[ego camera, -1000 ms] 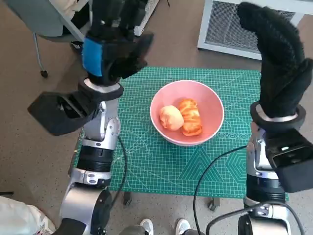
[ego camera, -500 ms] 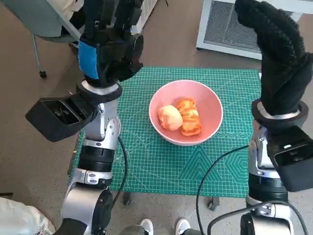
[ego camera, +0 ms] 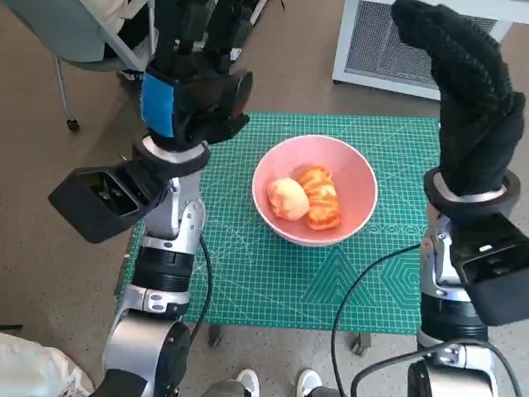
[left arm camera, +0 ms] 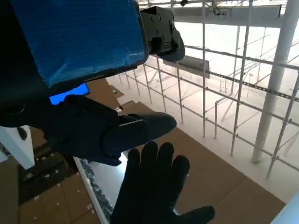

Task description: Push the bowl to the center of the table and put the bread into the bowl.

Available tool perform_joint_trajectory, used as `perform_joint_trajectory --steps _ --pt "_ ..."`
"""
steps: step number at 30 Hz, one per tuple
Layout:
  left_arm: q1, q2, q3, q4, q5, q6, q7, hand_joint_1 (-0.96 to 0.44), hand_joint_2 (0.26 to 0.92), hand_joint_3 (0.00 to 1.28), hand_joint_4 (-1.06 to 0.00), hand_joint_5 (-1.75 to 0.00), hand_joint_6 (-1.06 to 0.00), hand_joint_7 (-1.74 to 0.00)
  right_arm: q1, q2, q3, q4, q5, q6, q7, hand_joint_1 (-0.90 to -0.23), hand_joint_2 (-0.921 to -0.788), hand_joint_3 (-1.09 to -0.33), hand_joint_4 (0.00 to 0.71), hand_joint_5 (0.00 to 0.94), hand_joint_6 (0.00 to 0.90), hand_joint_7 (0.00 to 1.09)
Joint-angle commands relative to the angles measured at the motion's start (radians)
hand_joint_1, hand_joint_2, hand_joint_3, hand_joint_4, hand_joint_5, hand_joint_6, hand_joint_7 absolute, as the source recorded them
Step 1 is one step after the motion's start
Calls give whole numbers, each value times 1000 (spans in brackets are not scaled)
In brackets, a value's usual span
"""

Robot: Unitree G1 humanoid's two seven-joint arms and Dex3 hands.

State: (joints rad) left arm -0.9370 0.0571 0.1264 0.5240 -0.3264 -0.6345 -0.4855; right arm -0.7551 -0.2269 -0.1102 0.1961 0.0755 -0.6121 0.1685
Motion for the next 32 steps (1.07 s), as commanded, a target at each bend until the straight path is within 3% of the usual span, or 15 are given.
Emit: perform_joint_trajectory --steps 1,25,32 --pt "16 9 -6 -14 10 -2 -8 -594 921 585 -191 -12 1 -609 25 -5 5 -5 5 19 12 -611 -921 -711 281 0 40 656" --pt "51 7 -18 11 50 -57 -10 -545 921 591 -128 0 1 -509 26 7 9 10 -2 2 1 -627 -921 -709 283 2 38 660" --pt "64 4 -20 3 45 -36 -8 -537 921 591 -127 -1 1 -500 21 10 10 30 8 -14 8 -634 -921 -709 286 3 36 662"
